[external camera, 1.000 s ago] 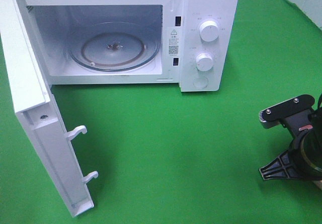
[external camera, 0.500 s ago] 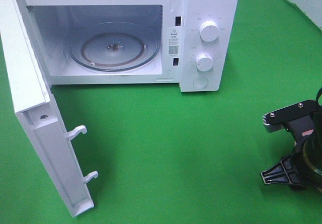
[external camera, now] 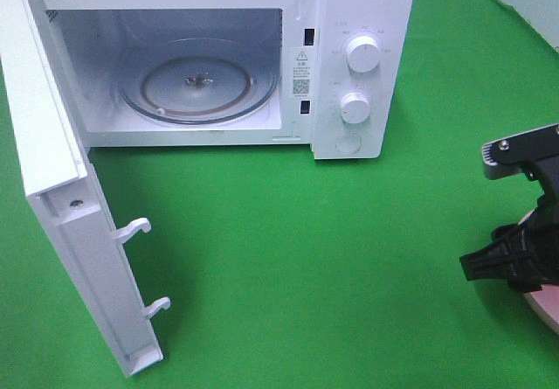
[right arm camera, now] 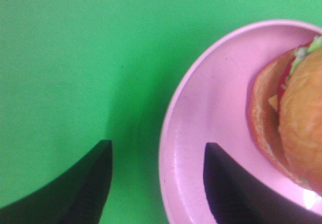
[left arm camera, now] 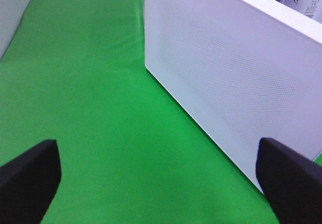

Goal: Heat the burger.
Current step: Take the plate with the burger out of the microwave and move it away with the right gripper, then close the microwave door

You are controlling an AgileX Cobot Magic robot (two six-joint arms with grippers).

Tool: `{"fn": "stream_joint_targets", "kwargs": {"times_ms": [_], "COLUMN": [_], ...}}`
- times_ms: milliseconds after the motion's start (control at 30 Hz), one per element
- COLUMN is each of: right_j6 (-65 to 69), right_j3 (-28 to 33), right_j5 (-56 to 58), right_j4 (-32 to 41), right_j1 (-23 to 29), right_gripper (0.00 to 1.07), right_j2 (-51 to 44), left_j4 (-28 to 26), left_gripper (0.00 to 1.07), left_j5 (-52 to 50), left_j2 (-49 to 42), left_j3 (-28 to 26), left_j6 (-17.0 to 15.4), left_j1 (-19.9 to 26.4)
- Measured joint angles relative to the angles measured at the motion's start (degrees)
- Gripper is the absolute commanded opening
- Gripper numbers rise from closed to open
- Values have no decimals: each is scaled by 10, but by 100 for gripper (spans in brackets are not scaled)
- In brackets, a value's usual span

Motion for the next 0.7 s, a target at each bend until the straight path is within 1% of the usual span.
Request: {"fn": "stream_joint_targets", "kwargs": {"times_ms": [33, 67, 100, 133, 167, 200, 233, 267, 300, 333, 400, 433, 467, 500, 533, 633, 700], "right_j6": [-42, -42, -78, -78, -132, -132, -191, -191, -246, -246, -323, -323, -354, -354, -379, -392, -426], "right_j3": [0, 0, 0, 0, 0, 0, 0, 0, 0, 0, -8, -8, -20, -20, -34, -44, -74], "right_j5": [1, 1, 2, 2, 3, 3, 5, 5, 9, 9, 47, 47, 77, 77, 109, 127, 195], "right_j4": [30, 30, 68, 68, 116, 116, 162, 162, 210, 210, 284, 284, 311, 311, 331, 342, 368], "right_j1": [0, 0, 0, 0, 0, 0, 0, 0, 0, 0, 0, 0, 0, 0, 0, 0, 0], "right_gripper": [63, 63, 67, 67, 72, 72, 76, 76, 78, 78, 76, 76, 76, 76, 76, 76, 76], "right_j2": [-35, -35, -60, -60, -91, -91, -117, -117, -148, -148, -202, -202, -226, -226, -246, -256, -289], "left_j4": [0, 0, 0, 0, 0, 0, 0, 0, 0, 0, 0, 0, 0, 0, 0, 0, 0], "left_gripper": [98, 98, 98, 98, 98, 98, 98, 98, 98, 98, 98, 98, 98, 98, 98, 98, 98], "left_j5": [0, 0, 0, 0, 0, 0, 0, 0, 0, 0, 0, 0, 0, 0, 0, 0, 0], "left_j2": [0, 0, 0, 0, 0, 0, 0, 0, 0, 0, 0, 0, 0, 0, 0, 0, 0], "left_j3": [0, 0, 0, 0, 0, 0, 0, 0, 0, 0, 0, 0, 0, 0, 0, 0, 0], "left_j6": [0, 0, 0, 0, 0, 0, 0, 0, 0, 0, 0, 0, 0, 0, 0, 0, 0], "left_j1": [0, 0, 0, 0, 0, 0, 0, 0, 0, 0, 0, 0, 0, 0, 0, 0, 0]}}
